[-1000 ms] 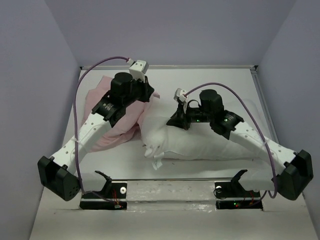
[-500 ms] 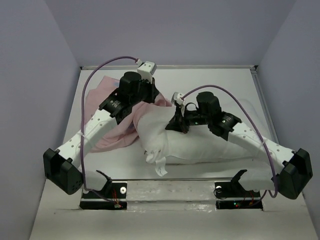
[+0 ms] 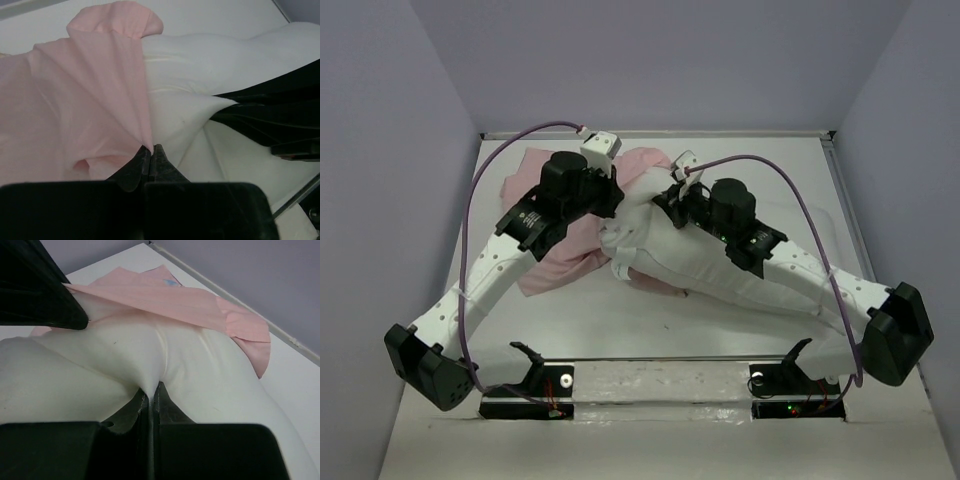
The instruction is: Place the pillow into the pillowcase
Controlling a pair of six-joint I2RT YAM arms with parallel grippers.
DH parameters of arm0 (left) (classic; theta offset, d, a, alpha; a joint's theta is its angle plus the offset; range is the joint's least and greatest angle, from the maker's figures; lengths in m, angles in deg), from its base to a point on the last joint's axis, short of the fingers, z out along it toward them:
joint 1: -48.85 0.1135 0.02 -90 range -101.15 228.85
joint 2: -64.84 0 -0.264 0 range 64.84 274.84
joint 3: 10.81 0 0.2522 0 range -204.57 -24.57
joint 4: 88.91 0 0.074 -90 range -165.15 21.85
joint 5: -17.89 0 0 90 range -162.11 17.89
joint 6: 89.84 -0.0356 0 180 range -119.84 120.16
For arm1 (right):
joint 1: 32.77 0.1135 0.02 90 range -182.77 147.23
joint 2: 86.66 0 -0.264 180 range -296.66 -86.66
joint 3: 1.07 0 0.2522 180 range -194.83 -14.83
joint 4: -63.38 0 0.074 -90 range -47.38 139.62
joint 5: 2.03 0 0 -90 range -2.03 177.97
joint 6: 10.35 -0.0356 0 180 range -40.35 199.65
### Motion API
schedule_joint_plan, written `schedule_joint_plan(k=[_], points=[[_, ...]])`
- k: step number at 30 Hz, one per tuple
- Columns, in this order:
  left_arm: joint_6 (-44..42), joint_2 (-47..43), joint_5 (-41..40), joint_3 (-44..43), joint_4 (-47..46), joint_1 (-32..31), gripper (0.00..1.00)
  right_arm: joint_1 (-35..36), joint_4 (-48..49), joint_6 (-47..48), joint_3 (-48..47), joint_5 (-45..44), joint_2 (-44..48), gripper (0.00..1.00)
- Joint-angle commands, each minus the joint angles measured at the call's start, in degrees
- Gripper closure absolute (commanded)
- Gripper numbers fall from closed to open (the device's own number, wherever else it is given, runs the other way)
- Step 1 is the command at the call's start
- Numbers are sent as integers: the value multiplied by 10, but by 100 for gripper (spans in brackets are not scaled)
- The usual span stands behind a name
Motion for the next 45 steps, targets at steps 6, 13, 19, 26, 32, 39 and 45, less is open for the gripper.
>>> schedule_joint_plan(k=[6, 13, 19, 26, 32, 39, 45], points=[[42, 74, 92, -137, -25, -19, 93, -13, 129, -34, 23, -165, -78, 100], [113, -42, -126, 56, -173, -24, 28, -105, 134, -159, 24, -58, -60, 100], [211, -170, -248, 255, -236, -16, 37, -152, 128, -213, 0, 23, -72, 100], [268, -92, -158, 374, -359, -16, 50, -171, 127, -241, -14, 72, -85, 100], [241, 25, -89, 361, -479, -16, 46, -182, 130, -262, -18, 107, -89, 100], [206, 139, -78, 319, -564, -3, 39, -188, 141, -279, -13, 138, -85, 100], [194, 236, -96, 254, -582, 13, 47, -188, 146, -283, -8, 152, -82, 100]])
